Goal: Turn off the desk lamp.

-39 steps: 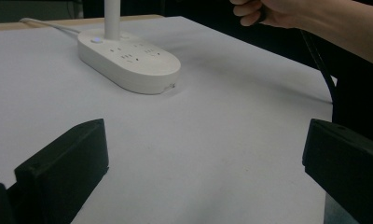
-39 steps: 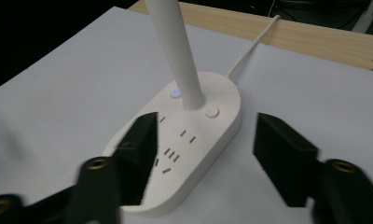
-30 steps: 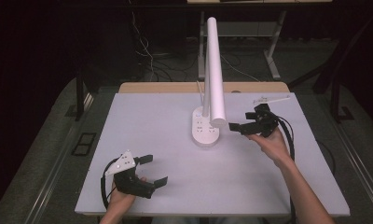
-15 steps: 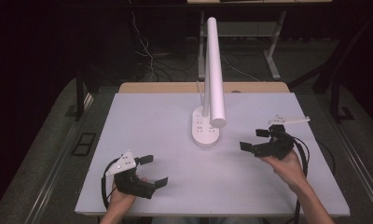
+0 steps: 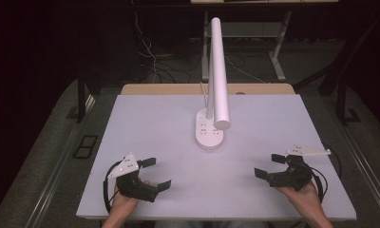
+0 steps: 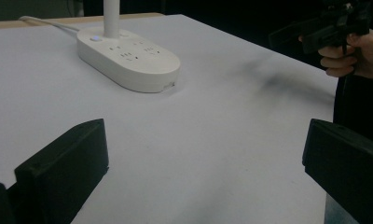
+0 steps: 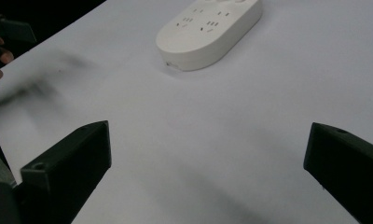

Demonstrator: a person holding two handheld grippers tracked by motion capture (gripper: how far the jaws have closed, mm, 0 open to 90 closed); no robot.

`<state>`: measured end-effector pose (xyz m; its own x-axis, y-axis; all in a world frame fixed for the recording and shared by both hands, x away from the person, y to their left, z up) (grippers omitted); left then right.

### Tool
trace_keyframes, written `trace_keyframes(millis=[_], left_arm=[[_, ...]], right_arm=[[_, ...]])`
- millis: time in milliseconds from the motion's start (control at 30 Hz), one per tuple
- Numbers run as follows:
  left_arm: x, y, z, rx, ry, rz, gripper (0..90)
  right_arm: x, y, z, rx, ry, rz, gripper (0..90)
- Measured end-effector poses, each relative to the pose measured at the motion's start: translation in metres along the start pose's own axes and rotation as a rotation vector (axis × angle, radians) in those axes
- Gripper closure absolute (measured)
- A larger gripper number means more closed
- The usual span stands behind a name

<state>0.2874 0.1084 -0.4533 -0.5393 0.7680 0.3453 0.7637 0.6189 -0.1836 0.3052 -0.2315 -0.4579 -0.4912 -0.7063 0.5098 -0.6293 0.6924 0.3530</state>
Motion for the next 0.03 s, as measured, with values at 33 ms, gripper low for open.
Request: trace_keyframes(millis=[33], left_arm=[[-0.0002, 0.0004, -0.0001, 0.000, 0.000, 0.000, 0.0]], right_arm=[[0.0000, 0.0000, 0.0000, 0.000, 0.000, 0.000, 0.6]])
Point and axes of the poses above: each handheld gripper's, and its own axes: x roughly backward along the jaws, z roughly out of its underside, y roughly to its left, the point moved 9 cm from there along -x, roughly forward along the jaws, and after that the axes turned 5 degrees about -z, right-handed, at the moved point
